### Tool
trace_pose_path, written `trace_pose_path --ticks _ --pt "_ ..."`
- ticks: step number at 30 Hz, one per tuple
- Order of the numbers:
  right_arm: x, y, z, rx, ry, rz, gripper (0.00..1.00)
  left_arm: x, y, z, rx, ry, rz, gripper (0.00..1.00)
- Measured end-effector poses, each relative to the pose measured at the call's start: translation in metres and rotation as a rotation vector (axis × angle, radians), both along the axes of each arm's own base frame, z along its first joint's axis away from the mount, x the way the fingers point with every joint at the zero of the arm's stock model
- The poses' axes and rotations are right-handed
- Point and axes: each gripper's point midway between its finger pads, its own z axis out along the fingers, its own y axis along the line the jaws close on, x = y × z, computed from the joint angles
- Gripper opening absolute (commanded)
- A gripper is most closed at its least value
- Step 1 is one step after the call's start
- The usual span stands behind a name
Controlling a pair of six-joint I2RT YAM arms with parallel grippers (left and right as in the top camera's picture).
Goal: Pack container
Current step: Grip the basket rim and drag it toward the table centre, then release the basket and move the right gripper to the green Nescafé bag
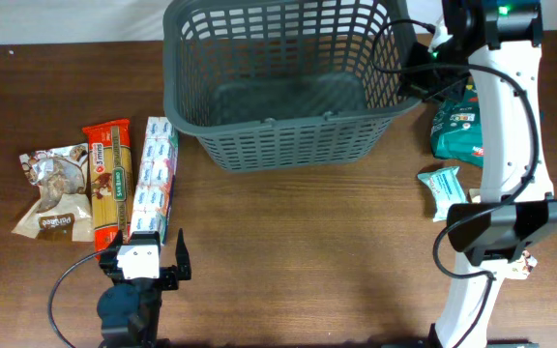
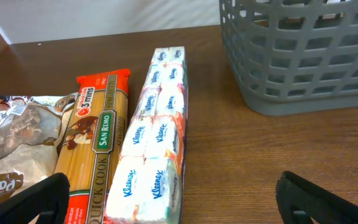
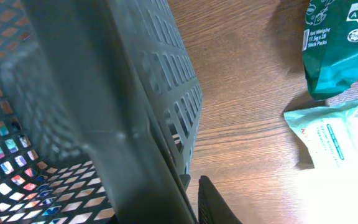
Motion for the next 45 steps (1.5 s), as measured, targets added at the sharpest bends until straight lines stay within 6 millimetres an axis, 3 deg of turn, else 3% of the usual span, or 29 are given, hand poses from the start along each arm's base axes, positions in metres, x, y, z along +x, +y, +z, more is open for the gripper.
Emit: trace_pose_path --ticks 17,20,21,26,29,35,40,43,45 --pt "0.000 0.005 0.002 0.016 0.009 -0.069 0.04 0.000 0.000 0.000 0.000 0.000 0.000 0.99" --pt "0.000 0.005 0.002 0.016 0.009 -0.069 0.22 0.000 0.000 0.000 0.000 0.000 0.000 0.99" --pt "0.000 0.005 0.002 0.016 0.009 -0.069 0.38 0.000 0.000 0.000 0.000 0.000 0.000 0.99" --pt "-0.004 -0.011 -0.003 -0.063 0.029 -0.102 0.61 0.000 0.000 0.000 0.000 0.000 0.000 0.99" --pt "-0.003 -0.017 -0.004 -0.093 0.024 -0.103 0.70 0.000 0.000 0.000 0.000 0.000 0.000 0.99" --pt "0.012 -0.021 0.001 -0.135 -0.056 -0.025 0.74 0.000 0.000 0.000 0.000 0.000 0.000 0.99" --pt "0.023 -0.021 0.025 -0.166 -0.186 0.072 0.78 0.000 0.000 0.000 0.000 0.000 0.000 0.99" --pt "0.020 -0.021 0.060 -0.189 -0.304 0.124 0.79 0.000 0.000 0.000 0.000 0.000 0.000 0.99" --pt "0.012 -0.021 0.094 -0.207 -0.406 0.153 0.79 0.000 0.000 0.000 0.000 0.000 0.000 0.99"
